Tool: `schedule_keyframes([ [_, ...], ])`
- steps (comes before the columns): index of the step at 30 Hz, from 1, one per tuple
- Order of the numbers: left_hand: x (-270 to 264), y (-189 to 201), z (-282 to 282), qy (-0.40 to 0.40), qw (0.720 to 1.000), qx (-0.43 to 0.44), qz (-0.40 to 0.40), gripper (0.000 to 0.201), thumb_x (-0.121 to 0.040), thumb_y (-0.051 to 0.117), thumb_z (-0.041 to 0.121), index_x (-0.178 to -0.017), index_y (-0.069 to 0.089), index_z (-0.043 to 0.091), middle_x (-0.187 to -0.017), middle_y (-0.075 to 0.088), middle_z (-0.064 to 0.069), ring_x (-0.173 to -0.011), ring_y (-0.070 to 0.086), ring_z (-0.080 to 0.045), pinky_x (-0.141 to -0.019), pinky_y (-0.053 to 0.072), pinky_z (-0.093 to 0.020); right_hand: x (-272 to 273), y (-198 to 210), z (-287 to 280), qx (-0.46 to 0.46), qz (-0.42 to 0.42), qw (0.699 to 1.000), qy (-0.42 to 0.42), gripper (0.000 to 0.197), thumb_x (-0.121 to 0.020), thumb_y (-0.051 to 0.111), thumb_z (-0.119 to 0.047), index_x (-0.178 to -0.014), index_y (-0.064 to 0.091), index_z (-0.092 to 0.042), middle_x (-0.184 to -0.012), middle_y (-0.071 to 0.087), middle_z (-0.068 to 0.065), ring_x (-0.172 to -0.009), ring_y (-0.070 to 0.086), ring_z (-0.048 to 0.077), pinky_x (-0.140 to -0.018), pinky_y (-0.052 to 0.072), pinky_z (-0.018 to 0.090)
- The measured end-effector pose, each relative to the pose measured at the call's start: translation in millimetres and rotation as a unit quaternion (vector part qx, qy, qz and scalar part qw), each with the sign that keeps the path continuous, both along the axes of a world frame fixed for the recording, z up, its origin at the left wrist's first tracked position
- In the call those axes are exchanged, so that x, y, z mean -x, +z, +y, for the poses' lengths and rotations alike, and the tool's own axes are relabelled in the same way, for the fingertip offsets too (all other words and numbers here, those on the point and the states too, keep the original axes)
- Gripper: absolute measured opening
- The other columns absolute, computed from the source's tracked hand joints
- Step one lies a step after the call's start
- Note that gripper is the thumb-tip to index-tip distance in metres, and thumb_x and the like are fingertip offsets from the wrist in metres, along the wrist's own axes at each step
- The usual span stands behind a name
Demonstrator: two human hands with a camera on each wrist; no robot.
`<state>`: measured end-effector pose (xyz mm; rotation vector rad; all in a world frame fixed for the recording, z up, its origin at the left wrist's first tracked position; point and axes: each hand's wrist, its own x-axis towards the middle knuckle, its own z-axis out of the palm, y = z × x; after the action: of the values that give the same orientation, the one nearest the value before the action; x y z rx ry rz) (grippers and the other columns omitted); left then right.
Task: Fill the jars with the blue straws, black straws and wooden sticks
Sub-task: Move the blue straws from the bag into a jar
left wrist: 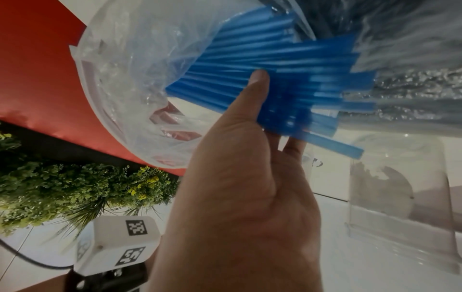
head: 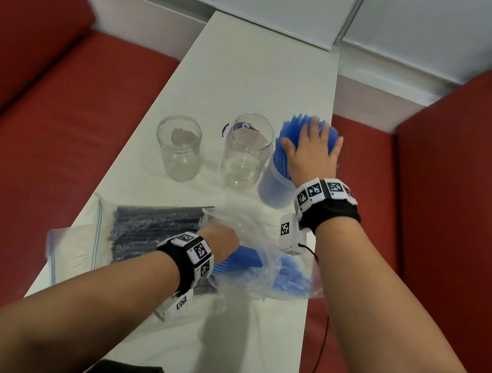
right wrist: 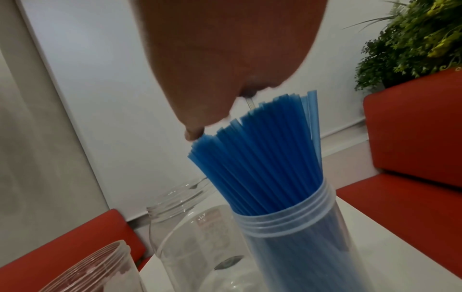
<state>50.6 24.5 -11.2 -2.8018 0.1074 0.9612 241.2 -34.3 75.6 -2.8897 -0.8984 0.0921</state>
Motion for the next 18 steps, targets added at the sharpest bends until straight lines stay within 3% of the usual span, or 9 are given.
schedule_keyframes([
  [2, 0, 4, 3, 0.005, 1.000, -0.003, -0.010, 0.026, -0.097, 0.046, 0.000, -0.110, 0.067, 0.008, -0.111, 0.069, -0.007, -0.103, 0.066, -0.026, -0.083, 0.053, -0.034, 2, 2, -3, -0.024, 0.022, 0.999, -0.001, 0.065, -0.108, 0.025, -0.050, -0.158, 0.023, -0.010, -0.170, 0.007, 0.007, -0.156, -0.003, 0.028, -0.125, -0.004, 0.053],
  [5, 1, 11, 9, 0.028, 0.999, 0.002, -0.025, 0.027, -0.096, 0.044, -0.003, -0.109, 0.067, 0.003, -0.112, 0.068, -0.011, -0.102, 0.066, -0.028, -0.078, 0.052, -0.035, 11, 11, -11, -0.196, -0.018, 0.980, 0.003, 0.053, -0.109, 0.033, -0.035, -0.158, 0.027, -0.015, -0.167, 0.019, 0.010, -0.156, 0.005, 0.031, -0.126, -0.001, 0.046],
  [8, 2, 18, 12, 0.058, 0.998, 0.010, -0.015, 0.028, -0.098, 0.043, -0.001, -0.118, 0.064, 0.001, -0.120, 0.065, -0.014, -0.110, 0.063, -0.029, -0.087, 0.052, -0.037, 29, 19, -20, -0.348, 0.008, 0.938, 0.002, 0.048, -0.108, 0.040, -0.023, -0.154, 0.036, -0.014, -0.162, 0.032, 0.010, -0.155, 0.015, 0.028, -0.126, 0.010, 0.038],
  [11, 3, 24, 14, 0.069, 0.997, 0.012, -0.017, 0.030, -0.100, 0.042, 0.002, -0.124, 0.060, 0.000, -0.127, 0.062, -0.015, -0.118, 0.059, -0.030, -0.097, 0.048, -0.037, 62, 19, -30, -0.415, 0.069, 0.907, 0.028, 0.043, -0.105, 0.044, -0.014, -0.148, 0.047, -0.012, -0.152, 0.048, 0.004, -0.146, 0.037, 0.018, -0.120, 0.029, 0.029],
  [13, 5, 30, 12, 0.090, 0.996, 0.012, -0.011, 0.030, -0.101, 0.043, 0.004, -0.126, 0.059, 0.000, -0.130, 0.060, -0.016, -0.120, 0.057, -0.032, -0.099, 0.047, -0.038, 84, 14, -38, -0.398, 0.122, 0.908, 0.052, 0.041, -0.102, 0.047, -0.009, -0.141, 0.055, -0.012, -0.140, 0.060, 0.002, -0.130, 0.054, 0.012, -0.112, 0.040, 0.027],
  [15, 6, 41, 10, 0.106, 0.994, 0.000, 0.007, 0.031, -0.100, 0.045, 0.007, -0.127, 0.059, 0.002, -0.131, 0.059, -0.014, -0.121, 0.056, -0.031, -0.099, 0.047, -0.038, 101, 4, -44, -0.323, 0.214, 0.918, 0.077, 0.043, -0.096, 0.049, -0.002, -0.136, 0.059, -0.015, -0.129, 0.067, 0.002, -0.120, 0.061, 0.012, -0.108, 0.046, 0.032],
  [18, 8, 67, 8, 0.121, 0.991, -0.044, 0.028, 0.032, -0.100, 0.047, 0.014, -0.129, 0.058, 0.009, -0.132, 0.058, -0.008, -0.121, 0.056, -0.028, -0.101, 0.045, -0.042, 123, -17, -49, -0.147, 0.297, 0.935, 0.127, 0.056, -0.090, 0.056, -0.002, -0.143, 0.053, -0.017, -0.141, 0.060, 0.005, -0.130, 0.055, 0.020, -0.111, 0.043, 0.035],
])
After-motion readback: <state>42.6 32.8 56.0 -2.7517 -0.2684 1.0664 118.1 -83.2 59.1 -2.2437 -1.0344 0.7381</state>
